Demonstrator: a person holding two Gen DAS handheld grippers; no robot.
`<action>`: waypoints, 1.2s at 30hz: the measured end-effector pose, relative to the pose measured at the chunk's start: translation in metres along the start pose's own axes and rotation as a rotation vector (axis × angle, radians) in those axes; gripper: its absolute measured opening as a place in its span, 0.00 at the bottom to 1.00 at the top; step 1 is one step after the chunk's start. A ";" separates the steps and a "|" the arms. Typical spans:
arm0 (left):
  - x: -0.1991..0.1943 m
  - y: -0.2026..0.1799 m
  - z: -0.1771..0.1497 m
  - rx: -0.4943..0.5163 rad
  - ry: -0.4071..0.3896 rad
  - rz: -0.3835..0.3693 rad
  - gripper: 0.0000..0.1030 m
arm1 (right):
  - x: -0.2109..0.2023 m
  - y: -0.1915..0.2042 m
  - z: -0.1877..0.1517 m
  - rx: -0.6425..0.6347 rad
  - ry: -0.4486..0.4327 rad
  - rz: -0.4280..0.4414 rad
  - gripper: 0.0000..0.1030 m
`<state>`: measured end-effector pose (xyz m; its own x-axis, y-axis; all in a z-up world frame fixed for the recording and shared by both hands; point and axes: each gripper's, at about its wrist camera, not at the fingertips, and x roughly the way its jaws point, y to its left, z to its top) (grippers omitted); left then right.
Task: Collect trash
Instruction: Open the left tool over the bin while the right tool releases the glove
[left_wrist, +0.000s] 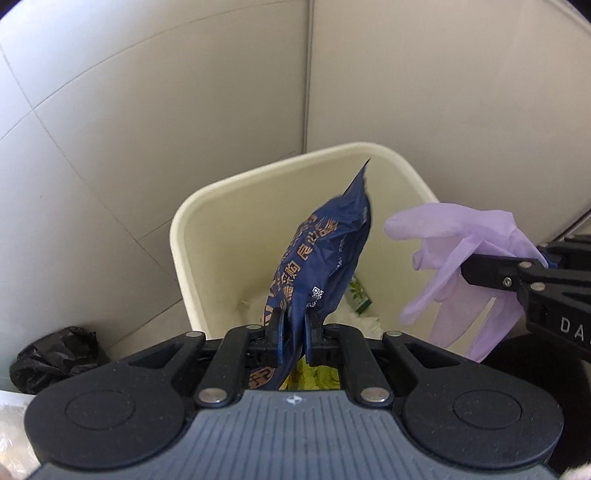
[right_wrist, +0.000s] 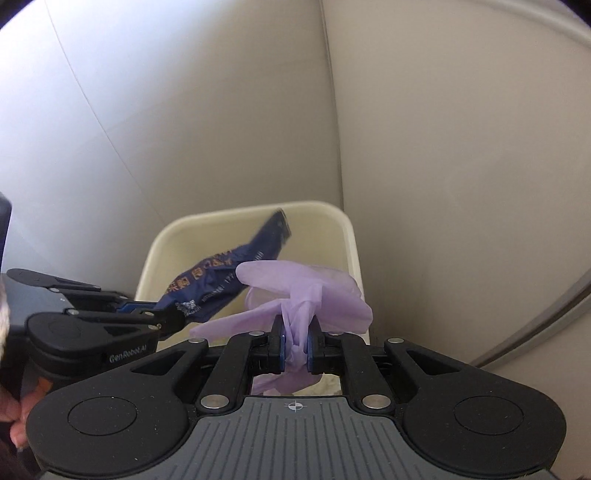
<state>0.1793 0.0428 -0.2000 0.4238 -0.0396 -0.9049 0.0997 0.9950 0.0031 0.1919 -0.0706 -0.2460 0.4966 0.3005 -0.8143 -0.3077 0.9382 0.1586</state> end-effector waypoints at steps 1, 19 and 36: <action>0.002 -0.001 0.000 0.004 0.000 0.004 0.09 | 0.003 -0.001 -0.001 0.001 0.006 -0.003 0.10; -0.003 -0.017 -0.005 0.058 -0.006 0.026 0.27 | 0.004 0.016 0.014 0.021 0.037 0.015 0.48; -0.011 -0.021 -0.009 0.072 -0.058 0.028 0.57 | -0.013 0.011 0.018 0.018 0.032 0.023 0.59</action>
<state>0.1647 0.0235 -0.1935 0.4783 -0.0187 -0.8780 0.1507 0.9867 0.0611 0.1966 -0.0610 -0.2242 0.4629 0.3165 -0.8280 -0.3043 0.9341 0.1870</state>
